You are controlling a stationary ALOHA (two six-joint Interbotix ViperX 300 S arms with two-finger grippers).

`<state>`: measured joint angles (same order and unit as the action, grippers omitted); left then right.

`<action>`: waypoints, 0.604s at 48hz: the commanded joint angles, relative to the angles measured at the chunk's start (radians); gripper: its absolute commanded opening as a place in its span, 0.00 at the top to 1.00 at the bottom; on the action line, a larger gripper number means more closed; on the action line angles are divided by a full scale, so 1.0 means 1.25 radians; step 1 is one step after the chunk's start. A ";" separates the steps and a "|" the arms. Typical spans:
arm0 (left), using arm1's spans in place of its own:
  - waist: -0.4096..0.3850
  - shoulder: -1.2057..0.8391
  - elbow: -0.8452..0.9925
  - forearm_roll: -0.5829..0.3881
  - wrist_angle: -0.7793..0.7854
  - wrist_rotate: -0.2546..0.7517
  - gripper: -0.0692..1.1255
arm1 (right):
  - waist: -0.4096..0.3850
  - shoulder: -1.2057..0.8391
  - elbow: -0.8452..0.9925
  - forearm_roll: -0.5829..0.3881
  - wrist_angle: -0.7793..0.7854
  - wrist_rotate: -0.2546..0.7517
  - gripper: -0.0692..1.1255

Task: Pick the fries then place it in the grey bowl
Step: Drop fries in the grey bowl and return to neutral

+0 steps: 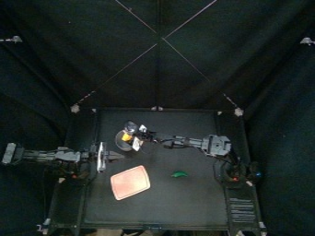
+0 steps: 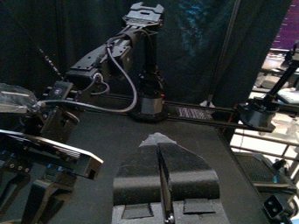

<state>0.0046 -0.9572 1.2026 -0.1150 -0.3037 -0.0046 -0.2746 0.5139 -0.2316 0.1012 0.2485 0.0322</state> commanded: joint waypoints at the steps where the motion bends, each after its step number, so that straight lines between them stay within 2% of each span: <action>1: -0.004 0.002 -0.011 0.001 -0.006 0.000 0.89 | 0.000 -0.018 -0.031 -0.002 -0.002 -0.002 0.24; 9: -0.004 0.002 -0.011 0.001 -0.007 0.000 0.89 | 0.004 -0.027 -0.025 -0.004 -0.006 -0.001 0.13; 21: -0.007 0.002 -0.010 0.001 -0.006 -0.001 0.89 | 0.009 -0.069 0.032 -0.004 -0.053 -0.002 0.13; 29: -0.009 0.002 -0.009 0.002 -0.006 0.000 0.89 | 0.016 -0.182 0.198 0.001 -0.180 -0.002 0.13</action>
<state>-0.0031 -0.9557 1.2042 -0.1150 -0.3037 -0.0046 -0.2608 0.4111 -0.0552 0.0997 0.1028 0.0276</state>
